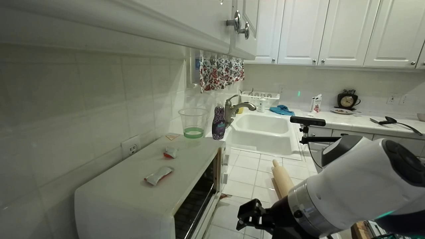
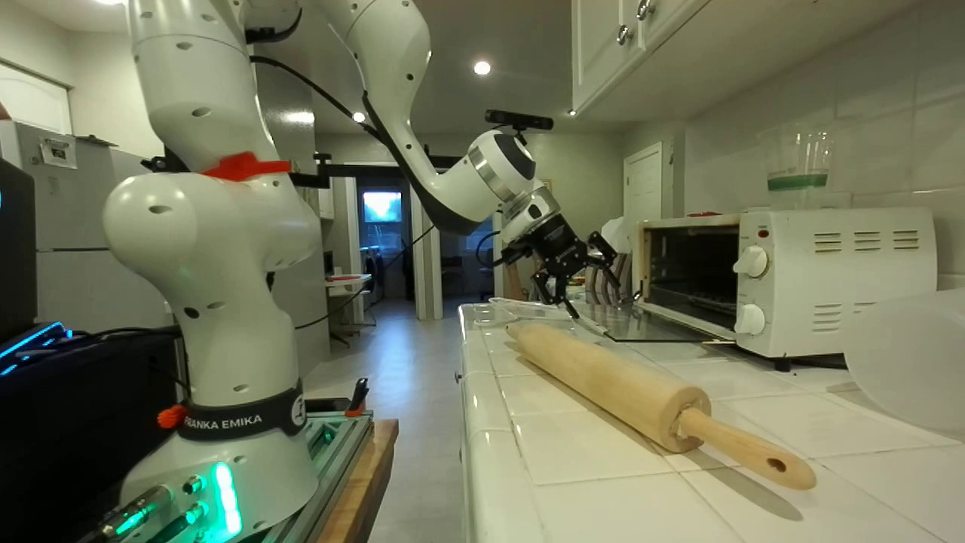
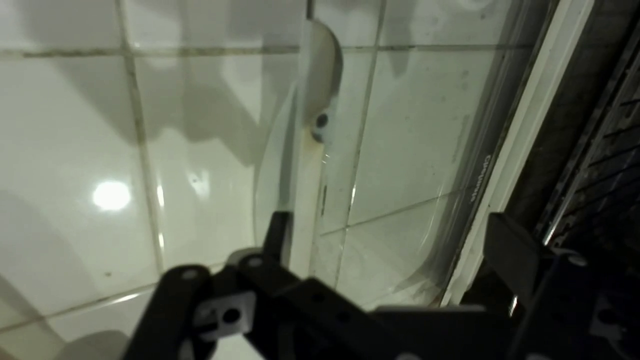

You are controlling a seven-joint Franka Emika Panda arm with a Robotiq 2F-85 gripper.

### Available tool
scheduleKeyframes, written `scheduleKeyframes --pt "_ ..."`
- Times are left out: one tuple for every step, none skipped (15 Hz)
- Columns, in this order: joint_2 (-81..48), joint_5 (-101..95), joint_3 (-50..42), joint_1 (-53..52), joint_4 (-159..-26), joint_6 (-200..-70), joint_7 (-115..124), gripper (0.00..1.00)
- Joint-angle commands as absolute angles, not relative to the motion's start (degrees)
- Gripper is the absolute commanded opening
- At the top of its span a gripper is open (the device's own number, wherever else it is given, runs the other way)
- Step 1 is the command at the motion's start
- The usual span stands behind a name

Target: Close the door of the oven

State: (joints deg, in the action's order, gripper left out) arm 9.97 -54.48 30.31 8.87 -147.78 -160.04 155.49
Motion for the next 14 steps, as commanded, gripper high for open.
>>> scheduleKeyframes --pt "8.75 -53.76 31.50 10.30 -148.01 -162.27 157.21 1.00" --pt "9.10 -53.88 31.93 10.74 -148.05 -162.02 157.21 1.00" --pt "8.70 -53.88 31.89 10.75 -148.07 -162.32 157.21 1.00" --pt "8.95 -54.04 32.29 11.17 -148.08 -161.89 157.22 1.00" --pt "8.75 -53.94 32.36 11.36 -148.14 -162.12 157.22 1.00" --pt "8.90 -54.03 32.61 11.75 -148.19 -161.98 157.22 1.00" --pt "8.87 -54.12 32.75 11.96 -148.19 -161.70 157.22 1.00" --pt "9.05 -54.16 33.04 12.39 -148.23 -161.74 157.22 1.00" --pt "9.39 -54.26 33.41 12.83 -148.27 -161.55 157.22 1.00" --pt "9.64 -54.29 33.76 13.19 -148.24 -161.27 157.23 1.00" --pt "9.94 -54.32 34.07 13.60 -148.20 -161.34 157.23 1.00" --pt "10.43 -54.49 34.58 14.15 -148.17 -161.18 157.24 1.00" --pt "10.78 -54.62 34.94 14.54 -148.11 -161.07 157.24 1.00" --pt "11.00 -54.75 35.33 14.96 -148.07 -161.00 157.24 1.00"
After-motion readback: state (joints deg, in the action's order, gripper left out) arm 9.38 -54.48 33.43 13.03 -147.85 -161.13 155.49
